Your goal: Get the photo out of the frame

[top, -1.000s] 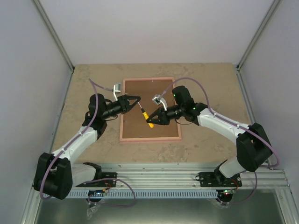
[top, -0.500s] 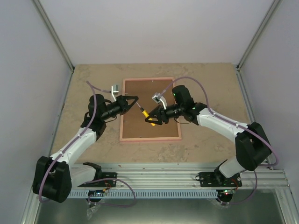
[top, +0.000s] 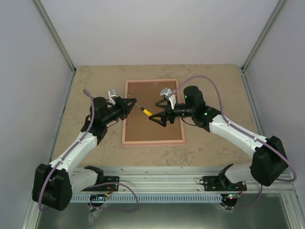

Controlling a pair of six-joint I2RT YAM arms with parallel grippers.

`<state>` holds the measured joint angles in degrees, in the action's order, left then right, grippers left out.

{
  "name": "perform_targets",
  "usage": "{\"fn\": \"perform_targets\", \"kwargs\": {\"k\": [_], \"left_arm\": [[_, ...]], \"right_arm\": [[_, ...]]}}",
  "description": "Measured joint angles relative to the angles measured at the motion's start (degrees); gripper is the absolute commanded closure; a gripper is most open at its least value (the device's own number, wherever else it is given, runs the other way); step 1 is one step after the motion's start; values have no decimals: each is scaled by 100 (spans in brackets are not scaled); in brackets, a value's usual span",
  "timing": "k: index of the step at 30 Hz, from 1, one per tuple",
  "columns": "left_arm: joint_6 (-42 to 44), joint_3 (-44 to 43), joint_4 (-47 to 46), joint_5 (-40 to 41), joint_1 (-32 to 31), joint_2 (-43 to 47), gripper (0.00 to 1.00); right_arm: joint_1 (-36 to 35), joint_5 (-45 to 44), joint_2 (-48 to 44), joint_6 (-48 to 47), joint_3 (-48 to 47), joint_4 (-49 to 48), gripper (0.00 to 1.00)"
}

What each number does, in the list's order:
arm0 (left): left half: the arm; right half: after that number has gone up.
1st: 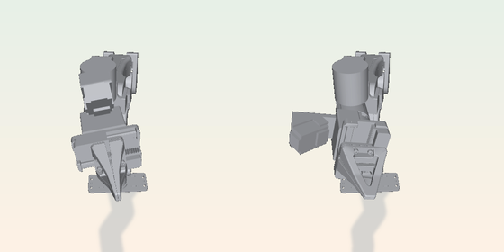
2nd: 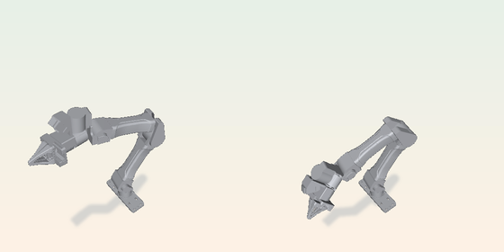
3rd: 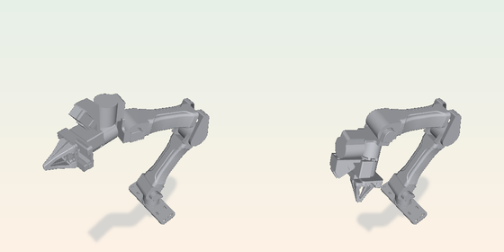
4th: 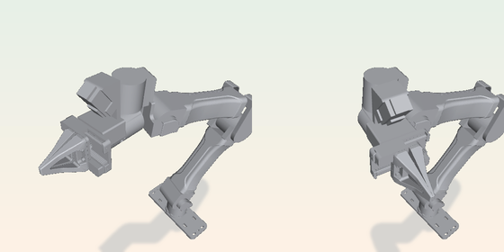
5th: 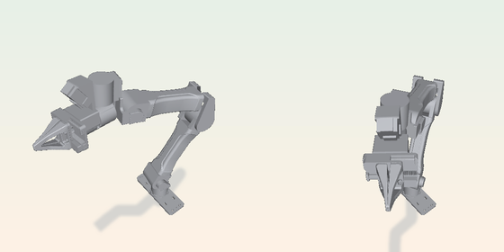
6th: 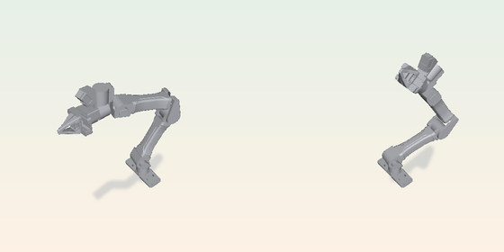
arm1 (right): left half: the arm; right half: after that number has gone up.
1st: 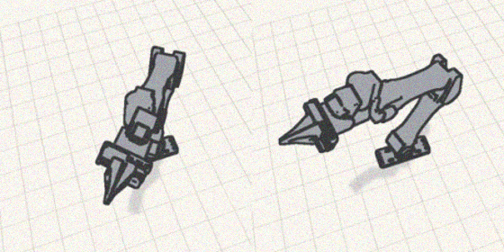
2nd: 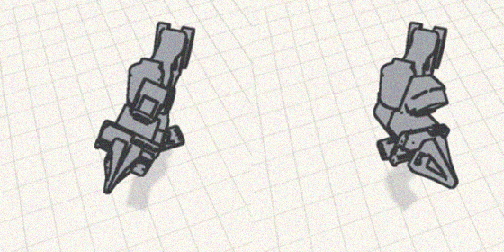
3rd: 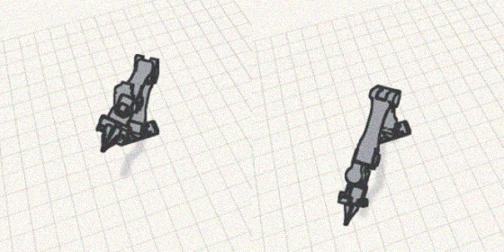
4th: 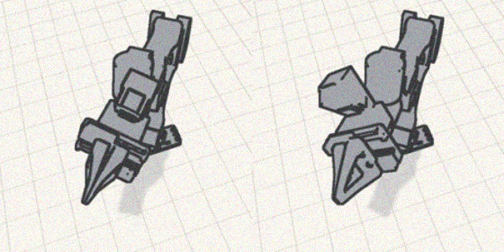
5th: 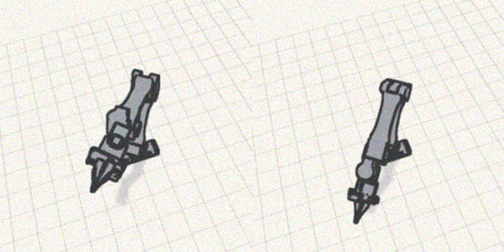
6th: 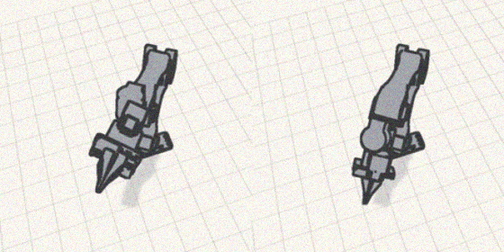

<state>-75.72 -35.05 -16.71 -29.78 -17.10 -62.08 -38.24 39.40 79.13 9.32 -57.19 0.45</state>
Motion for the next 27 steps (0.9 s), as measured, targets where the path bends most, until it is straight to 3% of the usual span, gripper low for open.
{"fn": "perform_targets", "kwargs": {"k": [4, 9, 15, 27], "left_arm": [[-407, -2, 168, 107, 0, -35, 100], [-870, -2, 173, 127, 0, -125, 100], [-1189, -2, 160, 120, 0, -214, 100], [-1412, -2, 149, 122, 0, -214, 100]], "right_arm": [[-149, -369, 0, -328, 0, -2, 3], [-555, -1082, 0, -763, 4, -83, 17], [-866, -1908, 2, -1034, 107, -404, 28], [-944, -2507, 164, -1268, 179, -605, 53]]}}
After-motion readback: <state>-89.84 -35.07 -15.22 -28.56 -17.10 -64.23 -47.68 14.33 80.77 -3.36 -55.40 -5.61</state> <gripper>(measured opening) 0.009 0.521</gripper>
